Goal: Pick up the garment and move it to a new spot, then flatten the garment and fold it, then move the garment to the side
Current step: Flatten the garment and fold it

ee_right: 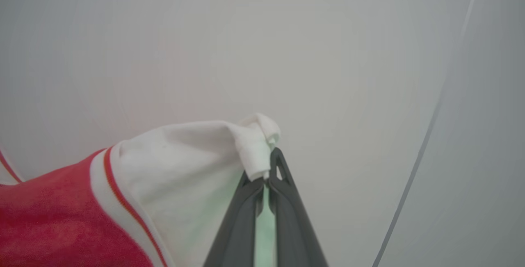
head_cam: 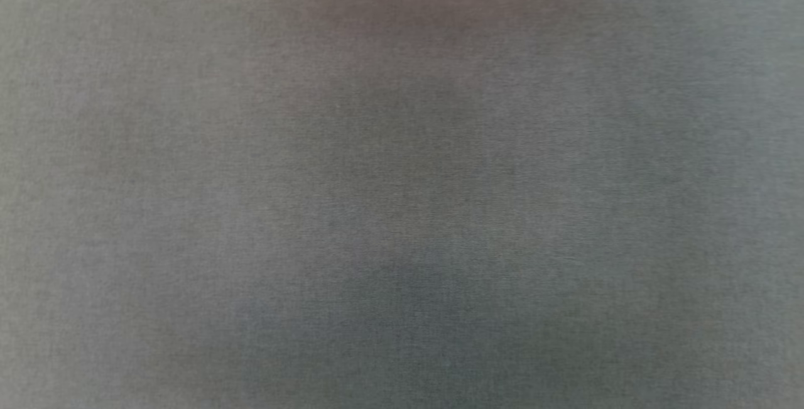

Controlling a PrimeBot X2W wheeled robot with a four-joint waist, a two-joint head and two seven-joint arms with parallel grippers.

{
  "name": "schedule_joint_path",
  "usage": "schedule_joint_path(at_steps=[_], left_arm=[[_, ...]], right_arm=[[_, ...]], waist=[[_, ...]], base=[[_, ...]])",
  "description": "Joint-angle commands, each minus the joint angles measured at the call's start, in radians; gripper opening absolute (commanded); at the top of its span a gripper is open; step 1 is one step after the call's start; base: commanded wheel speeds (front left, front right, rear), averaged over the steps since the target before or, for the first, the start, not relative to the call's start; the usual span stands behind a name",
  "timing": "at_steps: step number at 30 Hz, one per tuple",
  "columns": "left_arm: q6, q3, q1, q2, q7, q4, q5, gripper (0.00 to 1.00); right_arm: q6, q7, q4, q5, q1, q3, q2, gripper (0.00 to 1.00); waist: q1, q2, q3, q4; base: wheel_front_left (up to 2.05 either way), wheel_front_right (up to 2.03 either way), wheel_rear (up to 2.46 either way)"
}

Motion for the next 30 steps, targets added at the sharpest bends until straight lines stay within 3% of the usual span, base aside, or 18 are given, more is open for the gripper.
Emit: schedule_joint_path(at_steps=[1, 4, 7, 13, 21, 22, 30], left_arm=[[-0.004, 0.007, 0.021, 0.002, -0.007, -0.01, 0.009, 0.0], [-0.017, 0.023, 0.106, 0.0, -0.006, -0.035, 0.013, 0.0], [-0.027, 0.015, 0.217, -0.005, -0.007, -0.016, -0.016, 0.0], [-0.036, -0.058, 0.449, 0.01, 0.039, -0.035, -0.139, 0.0], [-0.037, -0.152, 0.746, 0.122, 0.126, -0.229, -0.322, 0.0], [-0.037, -0.152, 0.746, 0.122, 0.126, -0.229, -0.322, 0.0], [-0.031, -0.184, 1.036, 0.26, 0.242, -0.448, -0.448, 0.0]], right_arm=[[-0.001, -0.007, 0.014, -0.01, 0.025, 0.001, 0.008, 0.0], [-0.001, -0.01, 0.068, 0.006, 0.078, 0.01, 0.022, 0.0], [-0.001, -0.001, 0.141, 0.104, 0.142, 0.01, 0.053, 0.0], [-0.001, 0.06, 0.174, 0.339, 0.301, 0.176, 0.062, 0.0], [-0.001, 0.181, -0.073, 0.658, 0.603, 0.43, -0.083, 0.0], [-0.001, 0.181, -0.073, 0.658, 0.603, 0.43, -0.083, 0.0], [-0.001, 0.271, -0.411, 0.825, 0.903, 0.619, -0.315, 0.0]], waist=[[0.0, 0.0, 0.01, 0.015], [0.0, 0.0, -0.001, 0.023], [0.0, 0.0, -0.034, 0.028], [0.0, 0.0, -0.106, 0.034], [0.0, 0.0, -0.186, 0.043], [0.0, 0.0, -0.186, 0.043], [0.0, 0.0, -0.238, 0.031]], base=[[0.0, 0.0, 0.0], [0.0, 0.0, 0.0], [0.0, 0.0, 0.0], [0.0, 0.0, 0.0], [0.0, 0.0, 0.0], [0.0, 0.0, 0.0], [0.0, 0.0, 0.0]])
